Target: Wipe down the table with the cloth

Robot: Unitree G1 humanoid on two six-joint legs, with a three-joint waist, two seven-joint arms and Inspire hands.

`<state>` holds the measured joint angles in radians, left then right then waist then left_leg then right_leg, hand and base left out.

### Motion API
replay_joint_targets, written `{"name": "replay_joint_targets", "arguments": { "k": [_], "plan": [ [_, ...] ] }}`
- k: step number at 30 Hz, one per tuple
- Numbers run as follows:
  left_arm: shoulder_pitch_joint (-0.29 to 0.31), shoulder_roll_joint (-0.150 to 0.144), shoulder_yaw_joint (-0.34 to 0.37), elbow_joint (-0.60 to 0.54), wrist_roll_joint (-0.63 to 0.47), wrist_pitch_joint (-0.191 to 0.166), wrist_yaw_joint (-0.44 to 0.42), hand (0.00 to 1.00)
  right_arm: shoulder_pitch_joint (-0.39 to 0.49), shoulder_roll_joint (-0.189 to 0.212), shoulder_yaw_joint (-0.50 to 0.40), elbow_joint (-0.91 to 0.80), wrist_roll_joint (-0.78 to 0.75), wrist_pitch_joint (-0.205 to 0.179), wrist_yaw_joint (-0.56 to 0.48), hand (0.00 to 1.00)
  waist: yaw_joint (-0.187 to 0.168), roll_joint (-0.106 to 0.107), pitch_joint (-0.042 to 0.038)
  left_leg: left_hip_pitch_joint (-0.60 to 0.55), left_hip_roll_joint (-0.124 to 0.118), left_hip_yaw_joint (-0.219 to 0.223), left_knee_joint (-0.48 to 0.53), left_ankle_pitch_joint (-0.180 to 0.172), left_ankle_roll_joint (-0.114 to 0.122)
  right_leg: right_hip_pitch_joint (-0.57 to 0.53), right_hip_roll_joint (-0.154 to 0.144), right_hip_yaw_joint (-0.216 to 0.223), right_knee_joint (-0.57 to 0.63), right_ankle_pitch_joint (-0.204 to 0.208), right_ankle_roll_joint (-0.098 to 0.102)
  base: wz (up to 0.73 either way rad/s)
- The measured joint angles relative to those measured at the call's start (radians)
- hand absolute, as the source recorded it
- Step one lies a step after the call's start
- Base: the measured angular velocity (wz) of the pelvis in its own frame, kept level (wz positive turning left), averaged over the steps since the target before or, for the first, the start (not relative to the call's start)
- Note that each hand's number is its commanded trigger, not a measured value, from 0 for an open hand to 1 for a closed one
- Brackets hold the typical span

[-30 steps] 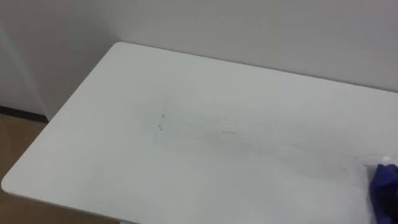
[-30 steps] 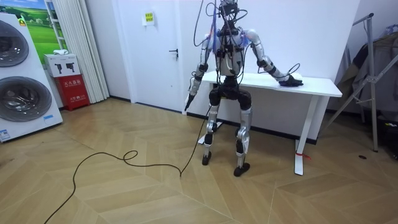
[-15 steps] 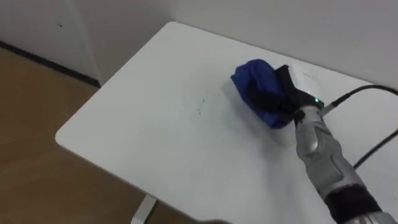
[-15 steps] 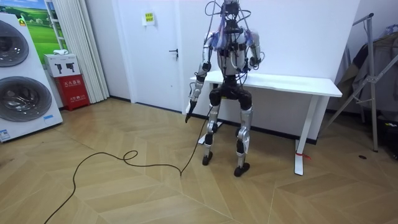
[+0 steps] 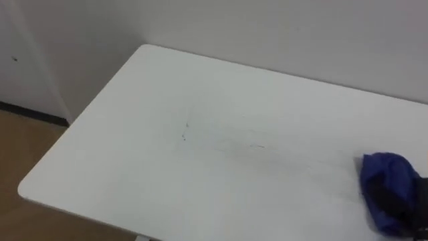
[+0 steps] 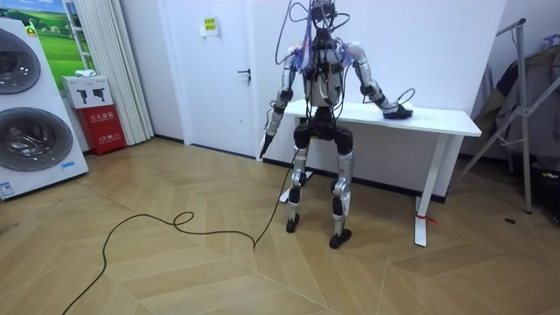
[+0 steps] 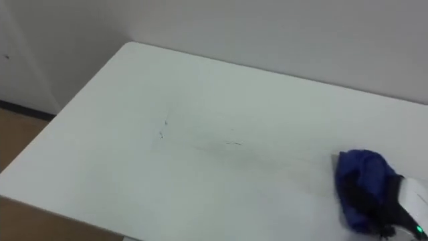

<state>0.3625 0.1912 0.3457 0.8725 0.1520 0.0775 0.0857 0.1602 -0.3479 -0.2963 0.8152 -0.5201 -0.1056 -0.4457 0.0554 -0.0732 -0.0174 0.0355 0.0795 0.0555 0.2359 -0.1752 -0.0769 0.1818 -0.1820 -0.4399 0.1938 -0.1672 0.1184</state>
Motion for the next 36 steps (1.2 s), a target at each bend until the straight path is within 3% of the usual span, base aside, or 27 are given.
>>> {"name": "replay_joint_targets", "arguments": {
  "k": [3,5,6,8,9,10,11,12,13,14,15,16,17,18,19,20,21,23,24,25,26,27,29,31,33,34,36],
  "plan": [
    [-0.020,0.004,-0.056,0.008,-0.001,-0.002,0.017,0.00,-0.011,0.002,0.002,-0.019,0.016,0.046,0.001,1.00,0.016,0.014,0.0004,-0.010,0.016,0.027,0.064,-0.033,0.008,-0.019,-0.007,0.003,0.052,-0.003,-0.002,-0.30],
    [-0.056,0.003,-0.107,0.051,-0.003,-0.013,0.025,0.00,-0.064,0.045,0.035,-0.058,0.006,0.124,-0.002,1.00,0.063,0.039,0.0042,-0.026,0.052,0.073,0.123,-0.070,0.011,-0.071,-0.014,-0.008,0.140,-0.002,-0.004,-0.68],
    [-0.073,0.003,-0.121,0.073,-0.003,-0.015,0.029,0.00,-0.088,0.052,0.058,-0.066,0.004,0.145,-0.001,1.00,0.086,0.045,0.0056,-0.032,0.066,0.087,0.138,-0.076,0.012,-0.097,-0.017,-0.008,0.169,-0.001,-0.005,-0.96],
    [-0.144,0.007,-0.136,0.153,0.005,-0.019,0.036,0.00,-0.234,0.120,0.194,-0.088,-0.016,0.227,0.023,1.00,0.158,0.059,0.0101,-0.083,0.132,0.136,0.183,-0.084,0.006,-0.207,-0.040,-0.011,0.310,-0.002,-0.024,-0.81],
    [-0.164,0.010,-0.137,0.175,0.010,-0.028,0.036,0.00,-0.265,0.144,0.232,-0.106,-0.035,0.245,0.042,1.00,0.183,0.059,0.0103,-0.094,0.141,0.137,0.192,-0.082,0.002,-0.228,-0.063,-0.017,0.368,-0.009,-0.028,-0.43],
    [-0.197,0.014,-0.143,0.210,0.009,-0.044,0.034,0.00,-0.357,0.180,0.326,-0.114,-0.071,0.260,0.083,1.00,0.234,0.058,0.0110,-0.116,0.154,0.143,0.202,-0.077,-0.010,-0.246,-0.121,-0.015,0.437,-0.031,-0.023,-0.35],
    [-0.210,0.024,-0.163,0.211,-0.007,-0.058,0.030,0.00,-0.477,0.214,0.431,-0.109,-0.091,0.256,0.130,1.00,0.286,0.051,0.0192,-0.137,0.159,0.137,0.201,-0.065,-0.029,-0.258,-0.176,0.005,0.421,-0.044,-0.011,-0.35],
    [-0.221,0.028,-0.166,0.210,-0.008,-0.064,0.028,0.00,-0.540,0.222,0.474,-0.108,-0.111,0.246,0.153,1.00,0.310,0.046,0.0258,-0.154,0.166,0.134,0.201,-0.058,-0.039,-0.262,-0.195,0.019,0.388,-0.044,-0.012,-0.18],
    [-0.241,0.038,-0.173,0.205,-0.009,-0.072,0.024,0.00,-0.652,0.226,0.537,-0.106,-0.130,0.208,0.187,1.00,0.355,0.039,0.0321,-0.199,0.187,0.114,0.195,-0.031,-0.060,-0.268,-0.213,0.038,0.306,-0.040,-0.012,0.29],
    [-0.247,0.053,-0.175,0.201,-0.009,-0.070,0.016,0.00,-0.729,0.226,0.565,-0.096,-0.133,0.169,0.203,1.00,0.375,0.036,0.0310,-0.237,0.208,0.068,0.167,0.005,-0.092,-0.267,-0.206,0.049,0.226,-0.018,-0.015,0.51],
    [-0.246,0.062,-0.175,0.201,-0.009,-0.068,0.012,0.00,-0.759,0.226,0.567,-0.097,-0.133,0.159,0.205,1.00,0.384,0.028,0.0269,-0.243,0.223,0.045,0.147,0.029,-0.112,-0.269,-0.192,0.060,0.189,0.000,-0.016,0.75],
    [-0.239,0.082,-0.170,0.203,-0.009,-0.058,0.007,0.00,-0.788,0.225,0.566,-0.101,-0.131,0.155,0.209,1.00,0.390,0.027,0.0264,-0.244,0.253,0.007,0.113,0.063,-0.150,-0.270,-0.173,0.052,0.148,0.047,-0.018,0.76],
    [-0.230,0.091,-0.165,0.206,-0.012,-0.038,0.006,0.00,-0.767,0.214,0.562,-0.113,-0.129,0.151,0.208,1.00,0.387,0.031,0.0251,-0.240,0.285,-0.021,0.098,0.084,-0.144,-0.270,-0.140,0.052,0.220,-0.004,0.069,0.70],
    [-0.222,0.093,-0.158,0.206,-0.013,-0.030,0.006,0.00,-0.750,0.210,0.561,-0.118,-0.127,0.150,0.210,1.00,0.384,0.030,0.0251,-0.236,0.304,-0.020,0.094,0.100,-0.119,-0.271,-0.124,0.049,0.253,-0.037,0.066,0.56],
    [-0.203,0.089,-0.155,0.206,-0.036,-0.016,-0.003,0.00,-0.696,0.198,0.559,-0.115,-0.128,0.150,0.219,1.00,0.365,0.030,0.0254,-0.225,0.338,0.008,0.083,0.136,-0.070,-0.268,-0.102,0.031,0.307,-0.086,0.043,0.34],
    [-0.184,0.080,-0.154,0.209,-0.064,-0.011,-0.009,0.00,-0.619,0.176,0.552,-0.094,-0.131,0.148,0.231,1.00,0.330,0.026,0.0256,-0.213,0.361,0.046,0.068,0.179,-0.057,-0.264,-0.084,0.025,0.333,-0.127,0.028,0.25],
    [-0.173,0.071,-0.154,0.208,-0.072,-0.011,-0.010,0.00,-0.581,0.162,0.541,-0.078,-0.132,0.142,0.230,1.00,0.311,0.026,0.0254,-0.208,0.367,0.057,0.069,0.189,-0.064,-0.263,-0.076,0.025,0.339,-0.137,0.021,0.09],
    [-0.111,0.051,-0.129,0.202,-0.070,-0.010,-0.021,0.00,-0.402,0.098,0.412,-0.148,-0.132,0.088,0.171,1.00,0.188,0.030,0.0268,-0.196,0.367,0.133,0.085,0.196,-0.072,-0.238,-0.057,0.005,0.318,-0.155,0.011,0.12],
    [-0.094,0.051,-0.112,0.191,-0.070,-0.011,-0.025,0.00,-0.361,0.080,0.364,-0.153,-0.126,0.083,0.164,1.00,0.158,0.026,0.0241,-0.197,0.365,0.161,0.094,0.196,-0.072,-0.226,-0.055,-0.006,0.304,-0.154,0.009,0.33],
    [-0.066,0.052,-0.085,0.152,-0.060,-0.013,-0.028,0.00,-0.284,0.067,0.274,-0.156,-0.105,0.082,0.147,1.00,0.103,0.017,0.0209,-0.193,0.353,0.209,0.116,0.192,-0.078,-0.199,-0.055,-0.023,0.275,-0.151,0.009,0.27],
    [-0.041,0.052,-0.078,0.121,-0.057,-0.017,-0.029,0.00,-0.222,0.043,0.191,-0.157,-0.092,0.081,0.130,1.00,0.069,0.012,0.0206,-0.184,0.336,0.247,0.143,0.167,-0.096,-0.174,-0.052,-0.030,0.242,-0.140,0.011,0.18],
    [-0.033,0.052,-0.078,0.119,-0.057,-0.021,-0.031,0.00,-0.193,0.031,0.158,-0.157,-0.086,0.078,0.121,1.00,0.053,0.013,0.0210,-0.182,0.325,0.254,0.157,0.148,-0.096,-0.165,-0.050,-0.031,0.224,-0.132,0.012,0.00],
    [-0.028,0.051,-0.076,0.095,-0.052,-0.022,-0.033,0.00,-0.108,0.005,0.048,-0.163,-0.051,0.067,0.097,1.00,0.008,0.017,0.0186,-0.179,0.257,0.255,0.198,0.055,-0.078,-0.143,-0.046,-0.025,0.160,-0.097,0.021,-0.13],
    [-0.045,0.051,-0.076,0.082,-0.052,-0.028,-0.030,0.00,-0.089,0.002,0.008,-0.161,-0.029,0.052,0.076,1.00,-0.002,0.029,0.0168,-0.167,0.228,0.256,0.191,0.014,-0.077,-0.137,-0.041,-0.009,0.122,-0.066,0.030,-0.30],
    [-0.045,0.048,-0.079,0.076,-0.054,-0.049,-0.024,0.00,-0.094,0.001,0.007,-0.163,-0.029,0.055,0.061,1.00,0.009,0.043,0.0119,-0.126,0.211,0.256,0.159,-0.003,-0.087,-0.125,-0.040,0.028,0.083,-0.031,0.040,-0.58],
    [-0.044,0.046,-0.086,0.075,-0.058,-0.054,-0.005,0.00,-0.101,0.003,0.020,-0.168,-0.029,0.065,0.047,1.00,0.029,0.052,0.0114,-0.088,0.199,0.256,0.120,-0.012,-0.099,-0.125,-0.040,0.040,0.069,-0.010,0.043,-0.92],
    [-0.044,0.039,-0.094,0.063,-0.059,-0.044,0.026,0.00,-0.127,0.010,0.060,-0.179,-0.028,0.091,0.044,1.00,0.068,0.064,0.0127,-0.042,0.194,0.256,0.077,-0.013,-0.099,-0.131,-0.037,0.035,0.058,0.018,0.037,-0.99]
  ]
}}
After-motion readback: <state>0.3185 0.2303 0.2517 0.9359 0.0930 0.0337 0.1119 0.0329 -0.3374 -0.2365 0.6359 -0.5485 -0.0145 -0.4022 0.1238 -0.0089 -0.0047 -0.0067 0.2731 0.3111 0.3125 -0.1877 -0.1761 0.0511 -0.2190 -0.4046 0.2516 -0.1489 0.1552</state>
